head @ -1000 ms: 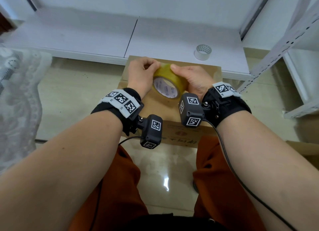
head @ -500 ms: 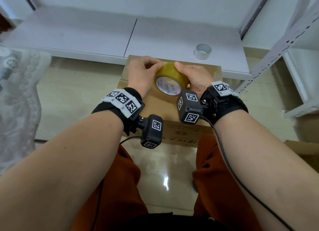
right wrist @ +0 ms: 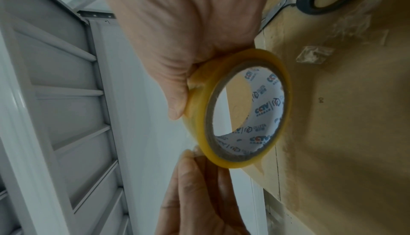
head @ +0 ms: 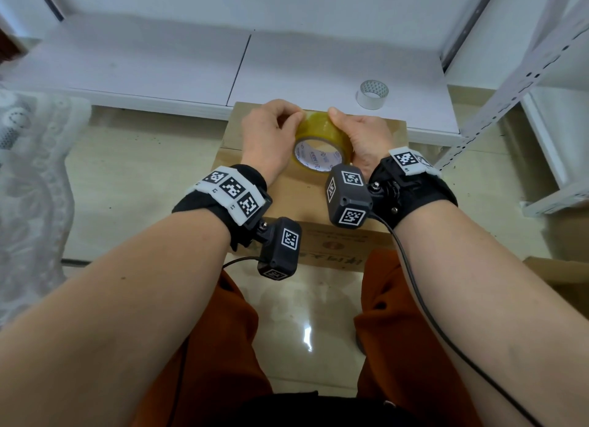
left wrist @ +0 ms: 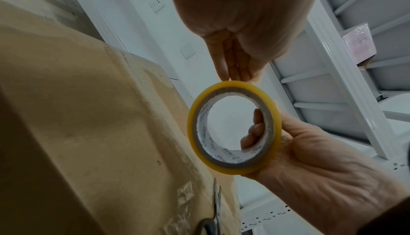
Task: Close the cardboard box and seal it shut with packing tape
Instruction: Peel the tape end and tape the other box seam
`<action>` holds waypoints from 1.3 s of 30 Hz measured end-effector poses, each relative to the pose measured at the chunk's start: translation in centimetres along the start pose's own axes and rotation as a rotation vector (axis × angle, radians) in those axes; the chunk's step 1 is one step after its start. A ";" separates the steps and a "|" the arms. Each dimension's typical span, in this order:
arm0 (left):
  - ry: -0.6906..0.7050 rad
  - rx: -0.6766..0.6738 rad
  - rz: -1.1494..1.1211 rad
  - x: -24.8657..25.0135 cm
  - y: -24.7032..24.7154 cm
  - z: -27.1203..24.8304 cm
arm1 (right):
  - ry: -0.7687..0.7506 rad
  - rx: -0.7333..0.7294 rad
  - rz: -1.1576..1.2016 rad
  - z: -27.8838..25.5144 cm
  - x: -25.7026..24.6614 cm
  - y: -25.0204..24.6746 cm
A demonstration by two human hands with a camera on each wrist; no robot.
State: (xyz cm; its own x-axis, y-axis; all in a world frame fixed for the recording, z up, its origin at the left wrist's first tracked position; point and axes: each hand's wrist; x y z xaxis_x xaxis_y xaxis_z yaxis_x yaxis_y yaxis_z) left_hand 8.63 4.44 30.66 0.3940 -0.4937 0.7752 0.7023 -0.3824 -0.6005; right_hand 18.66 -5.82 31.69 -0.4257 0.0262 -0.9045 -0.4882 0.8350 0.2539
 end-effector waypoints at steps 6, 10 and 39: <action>-0.011 -0.036 0.000 0.0 0.0 0.2 | -0.009 0.026 -0.018 0.2 0.0 0.1; -0.021 -0.046 -0.022 0.0 0.1 0.2 | -0.082 0.041 -0.114 0.1 -0.1 0.2; -0.375 -0.191 -0.310 0.3 0.0 0.4 | -0.431 0.023 -0.595 0.8 0.9 0.3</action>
State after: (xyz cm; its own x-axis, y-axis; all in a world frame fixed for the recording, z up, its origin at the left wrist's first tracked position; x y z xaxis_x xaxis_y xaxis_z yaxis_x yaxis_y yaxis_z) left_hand 8.98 4.65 30.99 0.3942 -0.0346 0.9184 0.7126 -0.6195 -0.3292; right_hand 18.69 -5.07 30.68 0.2458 -0.2254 -0.9428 -0.5252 0.7865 -0.3250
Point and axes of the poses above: each hand's wrist, its own z-axis towards the middle knuckle, its own y-axis out of the palm, x = y × z, and after that the axes turned 11 degrees about z, right-handed
